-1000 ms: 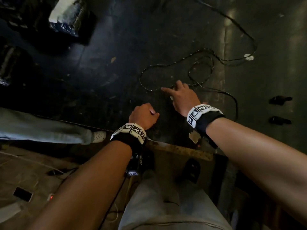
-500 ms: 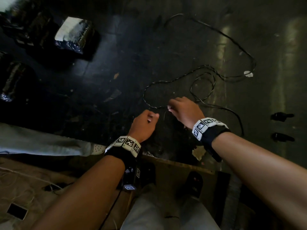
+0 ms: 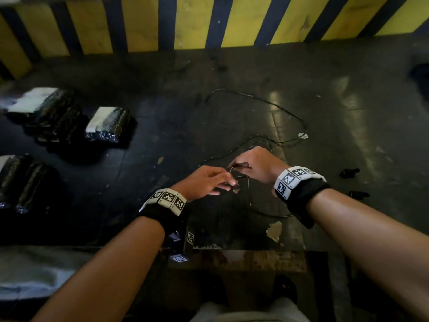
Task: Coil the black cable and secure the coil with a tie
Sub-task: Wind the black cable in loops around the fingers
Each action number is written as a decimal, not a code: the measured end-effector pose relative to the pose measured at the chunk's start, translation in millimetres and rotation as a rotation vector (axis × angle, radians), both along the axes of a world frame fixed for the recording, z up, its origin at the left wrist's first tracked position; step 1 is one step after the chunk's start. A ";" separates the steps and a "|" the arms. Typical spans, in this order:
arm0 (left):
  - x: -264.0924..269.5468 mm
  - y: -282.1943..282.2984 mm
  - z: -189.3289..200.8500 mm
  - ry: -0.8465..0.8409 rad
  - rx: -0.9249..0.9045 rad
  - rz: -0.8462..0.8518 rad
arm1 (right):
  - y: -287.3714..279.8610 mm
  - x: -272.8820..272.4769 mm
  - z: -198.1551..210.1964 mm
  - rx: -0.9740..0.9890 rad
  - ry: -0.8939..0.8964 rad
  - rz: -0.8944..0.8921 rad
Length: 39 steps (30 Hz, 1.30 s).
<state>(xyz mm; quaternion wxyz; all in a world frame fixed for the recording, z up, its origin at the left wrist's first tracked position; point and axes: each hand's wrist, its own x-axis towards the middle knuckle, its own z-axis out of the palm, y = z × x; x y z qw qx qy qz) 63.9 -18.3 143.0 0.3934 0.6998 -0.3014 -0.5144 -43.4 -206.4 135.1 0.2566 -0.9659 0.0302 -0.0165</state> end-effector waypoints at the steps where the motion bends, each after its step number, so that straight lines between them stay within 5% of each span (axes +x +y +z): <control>1: 0.3 1.4 2.0 0.021 0.007 -0.011 | 2.4 0.5 4.3 0.009 0.004 -0.005; 12: 0.1 17.7 20.9 0.326 -0.042 -0.091 | 30.5 2.6 29.0 0.005 -0.017 -0.065; 19: 8.7 16.3 46.4 0.534 -0.283 -0.140 | 59.8 -19.8 -20.3 0.178 0.212 -0.178; 25: 21.6 5.7 49.5 0.541 -0.268 -0.178 | 97.7 -36.6 -39.3 0.335 0.237 -0.082; 39: 32.6 15.6 17.2 0.487 -0.093 -0.101 | 96.8 -52.0 11.8 0.189 0.395 -0.005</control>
